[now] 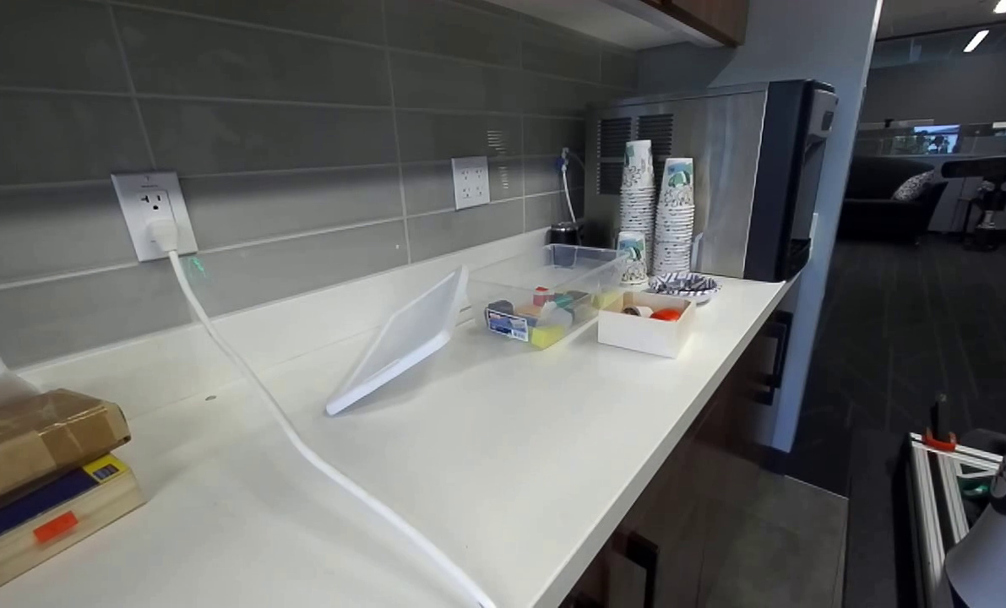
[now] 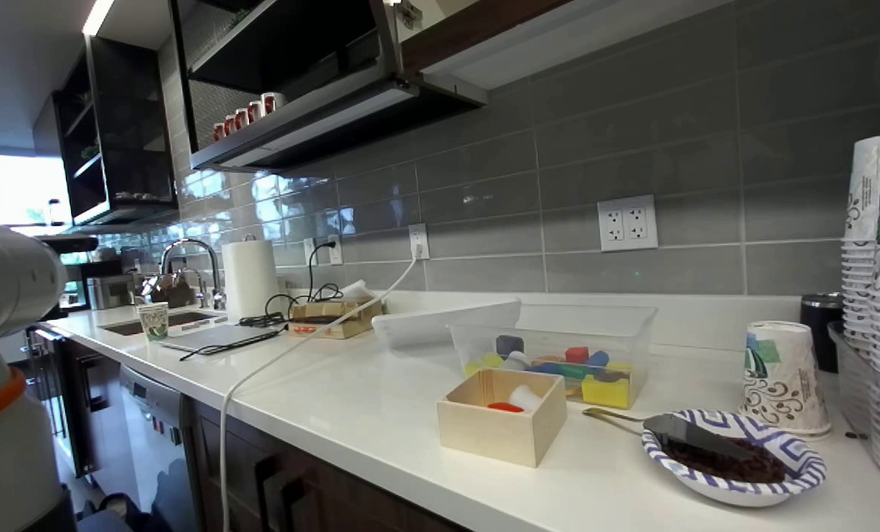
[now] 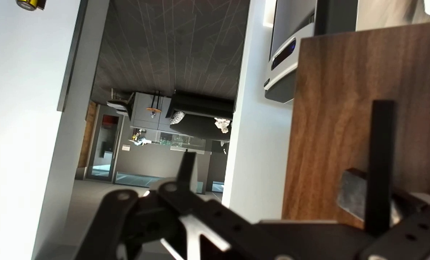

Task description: Open and close the top left cabinet door

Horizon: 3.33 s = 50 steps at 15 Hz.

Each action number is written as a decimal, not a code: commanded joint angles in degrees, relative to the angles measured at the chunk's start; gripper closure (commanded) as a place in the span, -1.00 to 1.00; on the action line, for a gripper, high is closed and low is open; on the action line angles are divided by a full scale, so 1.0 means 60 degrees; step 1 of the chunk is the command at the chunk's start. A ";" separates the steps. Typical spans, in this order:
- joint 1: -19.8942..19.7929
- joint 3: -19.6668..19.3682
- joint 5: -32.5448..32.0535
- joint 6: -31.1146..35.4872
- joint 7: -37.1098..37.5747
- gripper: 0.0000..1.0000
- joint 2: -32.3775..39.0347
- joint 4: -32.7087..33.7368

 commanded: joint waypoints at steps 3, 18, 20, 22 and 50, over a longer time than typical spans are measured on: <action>0.0826 -0.0559 -0.0379 0.0080 0.0296 -1.00 0.0445 0.0434; 0.1576 -0.1182 -0.0218 0.0639 0.0162 -1.00 0.3401 0.3003; 0.1675 -0.1342 -0.0151 0.1005 0.0076 -1.00 0.3918 0.3415; 0.1795 -0.1534 0.0074 0.1486 0.0039 -1.00 0.4450 0.3937; 0.1740 -0.2252 0.5245 0.2991 -0.1836 -1.00 0.9480 0.8529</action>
